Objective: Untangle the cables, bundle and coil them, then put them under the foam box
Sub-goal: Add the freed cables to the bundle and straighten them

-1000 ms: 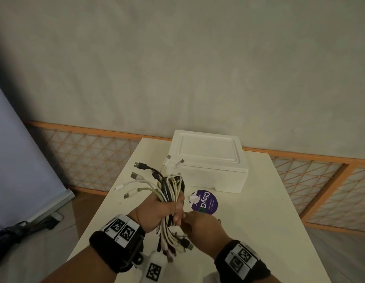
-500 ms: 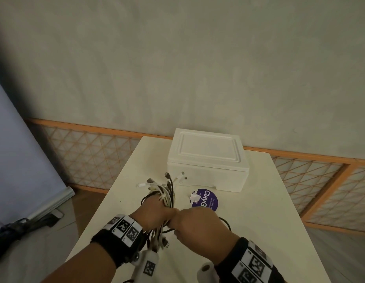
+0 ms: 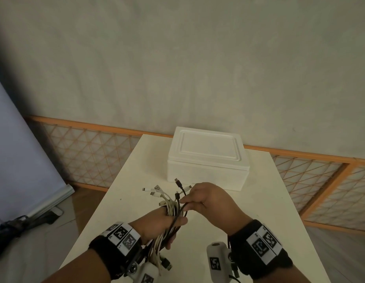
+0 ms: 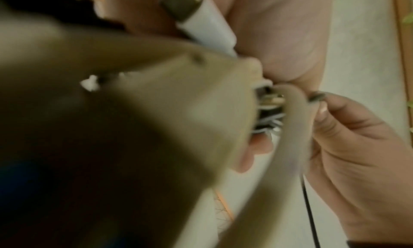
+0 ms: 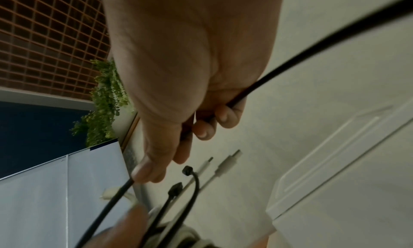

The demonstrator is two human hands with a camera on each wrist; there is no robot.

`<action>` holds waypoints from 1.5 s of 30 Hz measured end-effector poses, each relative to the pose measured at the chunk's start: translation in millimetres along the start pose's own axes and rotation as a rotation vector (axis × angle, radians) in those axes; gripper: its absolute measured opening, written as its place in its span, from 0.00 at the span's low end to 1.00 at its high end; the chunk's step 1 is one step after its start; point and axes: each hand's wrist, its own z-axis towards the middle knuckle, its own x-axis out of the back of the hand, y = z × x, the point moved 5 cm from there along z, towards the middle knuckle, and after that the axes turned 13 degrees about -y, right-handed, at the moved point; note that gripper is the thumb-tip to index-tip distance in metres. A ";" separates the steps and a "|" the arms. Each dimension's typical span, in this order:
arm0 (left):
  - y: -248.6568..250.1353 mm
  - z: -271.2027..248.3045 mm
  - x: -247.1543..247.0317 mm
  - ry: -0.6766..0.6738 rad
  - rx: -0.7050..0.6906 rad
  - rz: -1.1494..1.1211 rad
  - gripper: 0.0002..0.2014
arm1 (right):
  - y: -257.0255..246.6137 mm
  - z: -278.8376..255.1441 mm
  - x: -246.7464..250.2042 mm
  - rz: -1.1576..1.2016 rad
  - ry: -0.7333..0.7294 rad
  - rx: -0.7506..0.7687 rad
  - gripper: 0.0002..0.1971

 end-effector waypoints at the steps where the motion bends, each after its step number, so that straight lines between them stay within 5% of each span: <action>1: 0.5 -1.4 -0.9 -0.006 -0.013 -0.030 0.13 | 1.3 -0.5 1.5 0.035 0.028 0.010 0.13; 10: -7.9 -0.3 -2.2 -0.092 -0.114 -0.233 0.39 | 11.1 -6.6 11.2 0.091 0.185 0.013 0.13; 18: 5.9 -5.7 -16.1 -0.223 -0.068 -0.034 0.15 | 4.5 4.5 3.7 0.062 0.179 0.060 0.12; 21: 10.2 -8.0 -11.8 -0.130 -0.054 -0.013 0.10 | 7.9 2.2 0.2 -0.171 0.246 -0.017 0.12; 24: 12.7 -10.3 -3.3 -0.042 -0.027 0.069 0.04 | -11.2 -6.1 -2.7 -0.428 0.297 -0.040 0.27; 26: 13.1 -11.3 -1.4 -0.016 0.001 0.087 0.03 | -34.4 -10.2 -12.7 -0.486 0.229 0.088 0.29; 28: 12.9 -10.2 -4.5 -0.030 0.054 0.176 0.09 | -45.8 -11.8 -34.5 -0.625 -0.005 0.202 0.26; 30: 10.8 -8.8 -11.9 -0.084 0.123 0.335 0.13 | -36.0 -10.9 -46.3 -0.703 -0.219 0.188 0.27; 32: 9.3 -8.5 -15.8 -0.103 0.132 0.458 0.09 | -22.3 -8.6 -43.3 -0.672 -0.285 0.140 0.28; 45: 24.9 -17.0 -11.4 -0.121 -0.018 0.499 0.13 | -9.2 -2.1 -26.0 -0.741 -0.002 0.019 0.20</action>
